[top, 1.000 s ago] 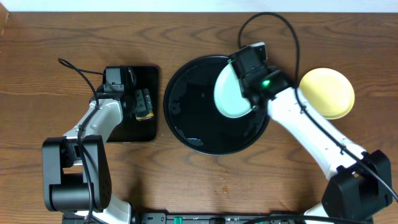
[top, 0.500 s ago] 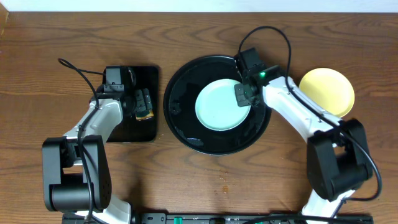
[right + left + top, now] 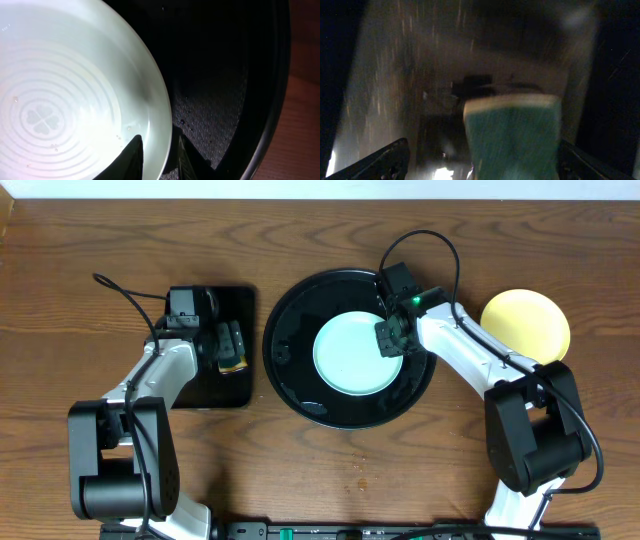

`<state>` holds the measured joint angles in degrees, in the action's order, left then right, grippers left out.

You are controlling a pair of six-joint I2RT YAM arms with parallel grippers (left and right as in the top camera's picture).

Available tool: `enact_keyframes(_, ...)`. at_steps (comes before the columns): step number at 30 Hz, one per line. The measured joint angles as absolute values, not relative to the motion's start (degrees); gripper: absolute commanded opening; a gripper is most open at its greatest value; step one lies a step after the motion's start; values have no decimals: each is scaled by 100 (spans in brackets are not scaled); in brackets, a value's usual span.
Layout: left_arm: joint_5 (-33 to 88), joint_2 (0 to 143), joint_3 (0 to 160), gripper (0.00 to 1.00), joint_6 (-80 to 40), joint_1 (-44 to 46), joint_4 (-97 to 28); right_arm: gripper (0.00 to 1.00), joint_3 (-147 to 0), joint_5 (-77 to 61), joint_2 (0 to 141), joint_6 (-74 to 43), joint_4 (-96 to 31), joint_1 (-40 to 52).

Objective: Clean dirty plates on tray and stack at the side
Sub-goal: 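Grasp the sponge again with the left gripper and lift it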

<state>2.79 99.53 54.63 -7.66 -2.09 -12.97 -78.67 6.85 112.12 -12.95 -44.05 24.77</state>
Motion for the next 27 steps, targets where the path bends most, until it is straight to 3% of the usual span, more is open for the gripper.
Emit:
enact_keyframes(5,353,9955,5465,91,-786,-209,-926,22,-7867,683,11212,-1295,-4412,2477)
enact_keyframes(6,445,9955,5465,88,-790,-209,-1013,22,-7867,685,11212,-1295,-4412,2477)
enact_keyframes(8,681,9955,5465,74,-799,-209,-1146,22,-7867,685,11212,-1295,-4412,2477)
enact_keyframes(9,764,9955,5465,72,-797,-209,-1203,22,-7867,685,11212,-1295,-4414,2477)
enact_keyframes(18,1017,9955,5365,68,-1186,-167,-1511,22,-7867,683,11212,-1295,-4405,2477)
enact_keyframes(27,904,9966,5181,68,-1221,-165,-1463,33,-7867,683,11212,-1291,-4429,2477)
